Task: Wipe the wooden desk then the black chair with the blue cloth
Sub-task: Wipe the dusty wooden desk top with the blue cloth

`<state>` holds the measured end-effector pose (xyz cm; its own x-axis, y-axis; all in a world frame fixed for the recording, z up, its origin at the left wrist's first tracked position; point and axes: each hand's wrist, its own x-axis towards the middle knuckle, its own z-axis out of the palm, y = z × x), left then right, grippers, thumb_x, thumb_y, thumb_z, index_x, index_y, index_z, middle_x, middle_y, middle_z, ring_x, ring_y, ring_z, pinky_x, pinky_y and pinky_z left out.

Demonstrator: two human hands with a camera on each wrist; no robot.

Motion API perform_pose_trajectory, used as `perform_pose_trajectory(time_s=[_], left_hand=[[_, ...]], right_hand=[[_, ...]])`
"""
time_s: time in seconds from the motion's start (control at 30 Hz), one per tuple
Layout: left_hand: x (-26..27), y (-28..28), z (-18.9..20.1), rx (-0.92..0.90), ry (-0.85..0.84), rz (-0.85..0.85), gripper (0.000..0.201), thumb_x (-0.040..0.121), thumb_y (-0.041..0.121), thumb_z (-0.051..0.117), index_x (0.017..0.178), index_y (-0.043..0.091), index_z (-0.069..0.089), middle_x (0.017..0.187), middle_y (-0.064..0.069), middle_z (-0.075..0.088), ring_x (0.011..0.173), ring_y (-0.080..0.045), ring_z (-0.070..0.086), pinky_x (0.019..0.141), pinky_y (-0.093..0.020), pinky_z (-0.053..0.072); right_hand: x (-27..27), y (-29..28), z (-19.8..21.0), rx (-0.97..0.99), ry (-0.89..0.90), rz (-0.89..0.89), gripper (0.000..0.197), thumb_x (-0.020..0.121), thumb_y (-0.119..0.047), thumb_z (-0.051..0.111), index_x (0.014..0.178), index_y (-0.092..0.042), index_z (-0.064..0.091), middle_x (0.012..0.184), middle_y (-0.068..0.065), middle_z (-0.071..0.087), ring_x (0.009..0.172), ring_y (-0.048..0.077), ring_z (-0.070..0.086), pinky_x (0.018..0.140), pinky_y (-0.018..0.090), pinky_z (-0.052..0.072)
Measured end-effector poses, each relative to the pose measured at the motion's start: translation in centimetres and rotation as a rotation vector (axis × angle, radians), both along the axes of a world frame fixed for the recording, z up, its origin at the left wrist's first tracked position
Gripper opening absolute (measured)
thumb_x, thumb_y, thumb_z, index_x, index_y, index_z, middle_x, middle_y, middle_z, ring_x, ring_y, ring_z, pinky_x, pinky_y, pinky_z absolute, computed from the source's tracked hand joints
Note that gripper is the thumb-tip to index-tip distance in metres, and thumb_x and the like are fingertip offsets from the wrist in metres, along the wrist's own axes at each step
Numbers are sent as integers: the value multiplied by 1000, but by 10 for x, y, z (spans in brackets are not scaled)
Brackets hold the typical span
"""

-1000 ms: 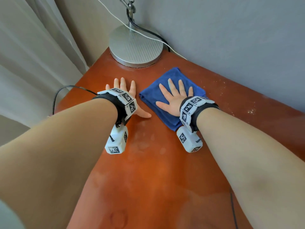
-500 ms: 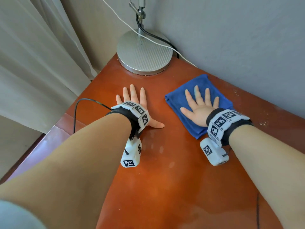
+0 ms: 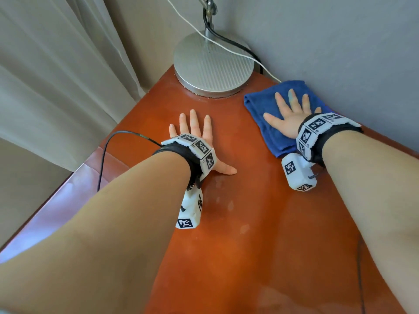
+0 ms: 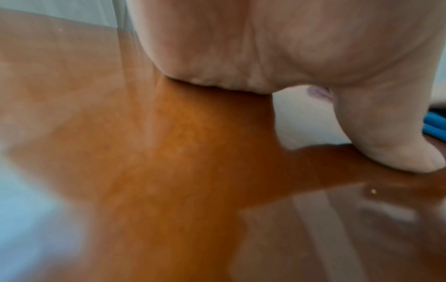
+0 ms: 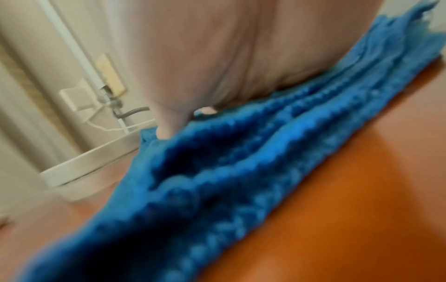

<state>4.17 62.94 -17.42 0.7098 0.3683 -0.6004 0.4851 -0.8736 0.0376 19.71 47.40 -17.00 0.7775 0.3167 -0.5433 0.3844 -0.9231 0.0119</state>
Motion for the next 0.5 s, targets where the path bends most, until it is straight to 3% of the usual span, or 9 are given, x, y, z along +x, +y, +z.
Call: perform_pose_trajectory(time_s=[0.17, 0.33, 0.5], left_hand=[[0, 2, 2, 2, -5, -7, 144, 47, 90, 55, 146, 20, -23, 151, -14, -30, 140, -38, -22, 111, -57, -7], [0, -5, 13, 34, 25, -8, 144, 49, 88, 58, 146, 17, -21, 152, -17, -26, 141, -39, -19, 112, -57, -4], [14, -39, 21, 16, -13, -168, 128, 65, 77, 59, 147, 20, -21, 154, -11, -25, 141, -32, -22, 112, -53, -10]], right_hand=[[-24, -51, 3, -47, -10, -124, 72, 90, -66, 18, 147, -33, -12, 155, -3, -23, 143, 29, -18, 114, 54, -5], [-70, -39, 0, -43, 26, 44, 71, 91, -65, 14, 145, -35, -19, 152, -3, -30, 140, 32, -24, 112, 57, -9], [-43, -43, 2, 17, 51, 126, 70, 91, -66, 20, 146, -38, -14, 154, -6, -25, 141, 27, -23, 113, 53, -9]])
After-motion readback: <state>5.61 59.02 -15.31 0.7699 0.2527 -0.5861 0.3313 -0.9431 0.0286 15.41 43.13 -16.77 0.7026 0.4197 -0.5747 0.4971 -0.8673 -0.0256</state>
